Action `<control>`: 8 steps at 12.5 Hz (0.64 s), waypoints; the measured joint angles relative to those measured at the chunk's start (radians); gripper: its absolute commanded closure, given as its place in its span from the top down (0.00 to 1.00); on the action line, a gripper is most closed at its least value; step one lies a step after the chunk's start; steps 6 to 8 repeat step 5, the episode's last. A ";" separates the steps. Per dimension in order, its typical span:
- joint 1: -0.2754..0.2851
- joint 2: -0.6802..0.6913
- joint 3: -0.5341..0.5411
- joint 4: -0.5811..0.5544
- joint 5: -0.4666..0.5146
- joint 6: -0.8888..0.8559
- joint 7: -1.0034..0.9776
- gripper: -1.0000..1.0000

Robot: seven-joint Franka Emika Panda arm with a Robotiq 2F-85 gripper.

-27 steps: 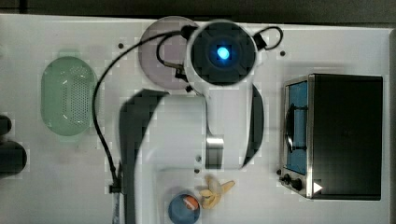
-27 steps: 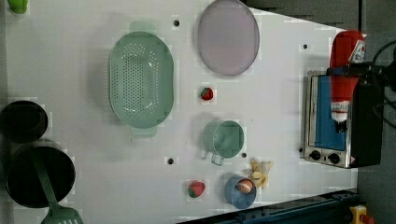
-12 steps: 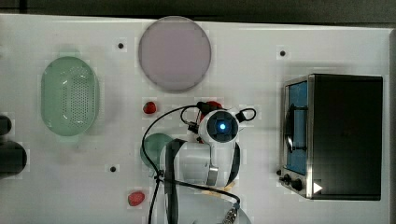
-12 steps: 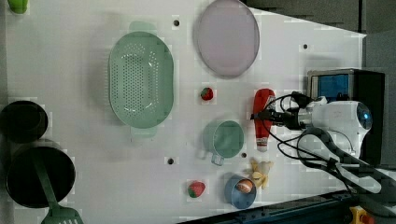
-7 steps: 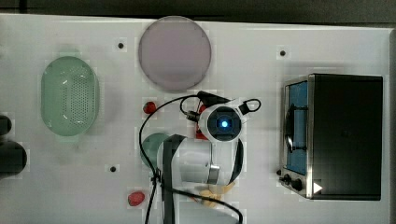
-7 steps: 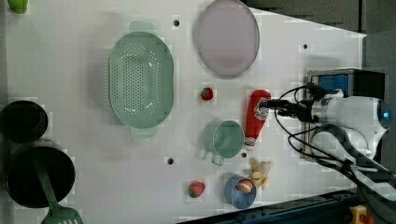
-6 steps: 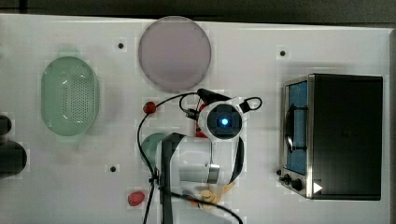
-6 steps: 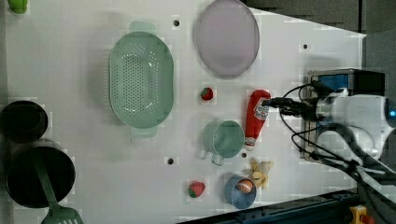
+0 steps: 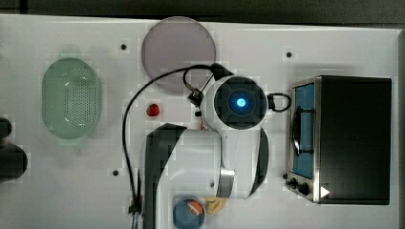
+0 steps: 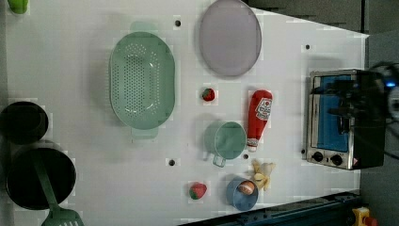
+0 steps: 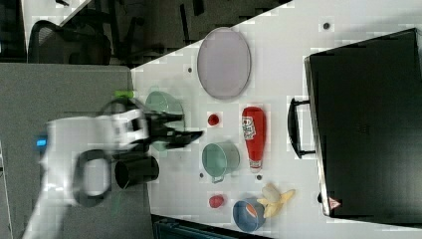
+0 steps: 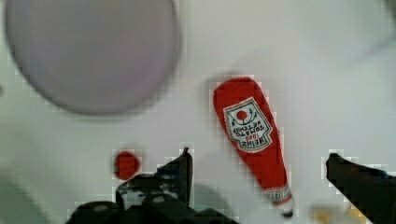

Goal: Pick ketchup from plate and place it on table.

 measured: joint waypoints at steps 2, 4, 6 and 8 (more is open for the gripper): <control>-0.002 -0.032 0.005 0.125 0.004 -0.114 0.102 1.00; 0.003 -0.039 0.004 0.224 0.001 -0.227 0.157 1.00; 0.008 -0.045 0.000 0.249 -0.006 -0.255 0.175 1.00; 0.008 -0.045 0.000 0.249 -0.006 -0.255 0.175 1.00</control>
